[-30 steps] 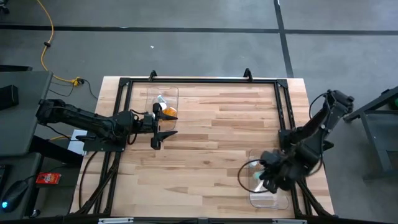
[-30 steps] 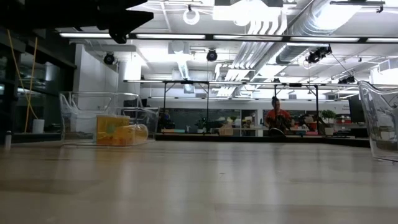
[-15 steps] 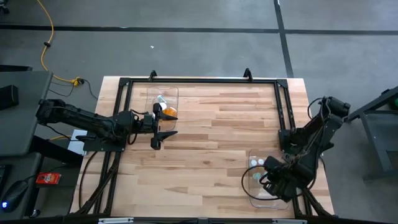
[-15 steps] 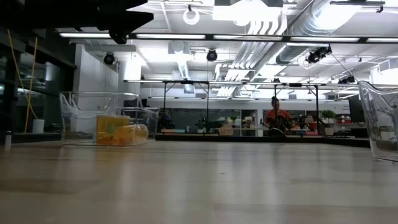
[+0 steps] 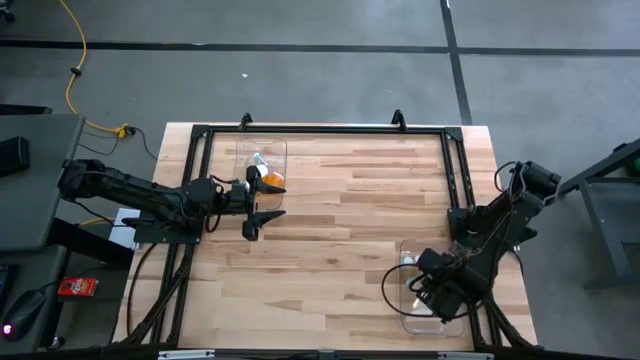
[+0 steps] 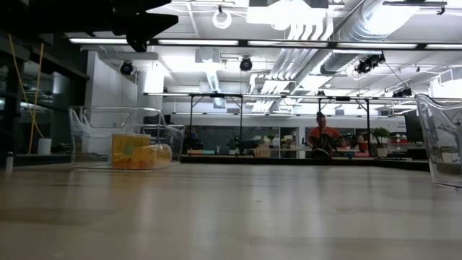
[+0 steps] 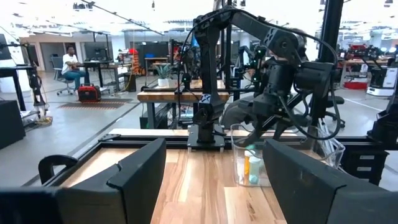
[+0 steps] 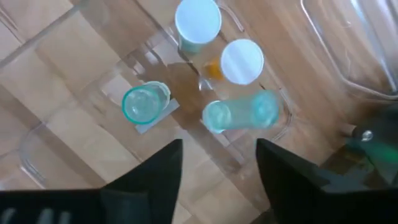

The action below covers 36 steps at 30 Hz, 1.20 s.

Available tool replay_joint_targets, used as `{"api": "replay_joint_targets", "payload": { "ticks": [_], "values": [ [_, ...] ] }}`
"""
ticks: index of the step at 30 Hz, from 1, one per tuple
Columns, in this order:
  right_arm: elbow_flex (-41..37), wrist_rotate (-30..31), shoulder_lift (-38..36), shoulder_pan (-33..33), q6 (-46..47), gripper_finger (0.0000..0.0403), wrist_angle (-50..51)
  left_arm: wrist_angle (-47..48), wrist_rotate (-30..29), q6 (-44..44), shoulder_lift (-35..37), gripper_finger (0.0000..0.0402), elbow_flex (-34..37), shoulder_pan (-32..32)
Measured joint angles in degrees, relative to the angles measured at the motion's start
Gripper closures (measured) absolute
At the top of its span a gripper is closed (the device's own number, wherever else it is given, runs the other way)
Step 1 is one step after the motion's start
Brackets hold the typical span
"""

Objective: Pick and place medicine bottles into bin by pill shape (circle, oval)
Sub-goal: Return to Home Position

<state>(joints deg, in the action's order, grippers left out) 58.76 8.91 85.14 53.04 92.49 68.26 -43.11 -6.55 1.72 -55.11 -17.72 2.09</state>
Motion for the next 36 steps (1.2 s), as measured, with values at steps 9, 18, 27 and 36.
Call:
{"api": "replay_joint_targets", "payload": {
  "ticks": [9, 18, 27, 36],
  "values": [
    [0.0, 0.9, -0.7, -1.4, -8.4, 0.0152, 5.9, 0.0, -0.1, 0.0, 0.0, 0.0145, 0.0, 0.0],
    [0.0, 24.2, -7.4, -2.0, -12.0, 0.0151, 7.1, 0.0, -0.1, 0.0, 0.0, 0.0145, 0.0, 0.0],
    [-3.6, 43.6, -12.5, -10.4, -21.2, 0.0151, 5.5, 0.0, -0.2, 0.0, 0.0, 0.0145, 0.0, 0.0],
    [-22.1, 37.5, -26.0, -27.2, -62.0, 0.0151, -44.7, 0.0, -0.2, 0.5, 0.0, 0.0145, 0.0, 0.0]
  ]
}}
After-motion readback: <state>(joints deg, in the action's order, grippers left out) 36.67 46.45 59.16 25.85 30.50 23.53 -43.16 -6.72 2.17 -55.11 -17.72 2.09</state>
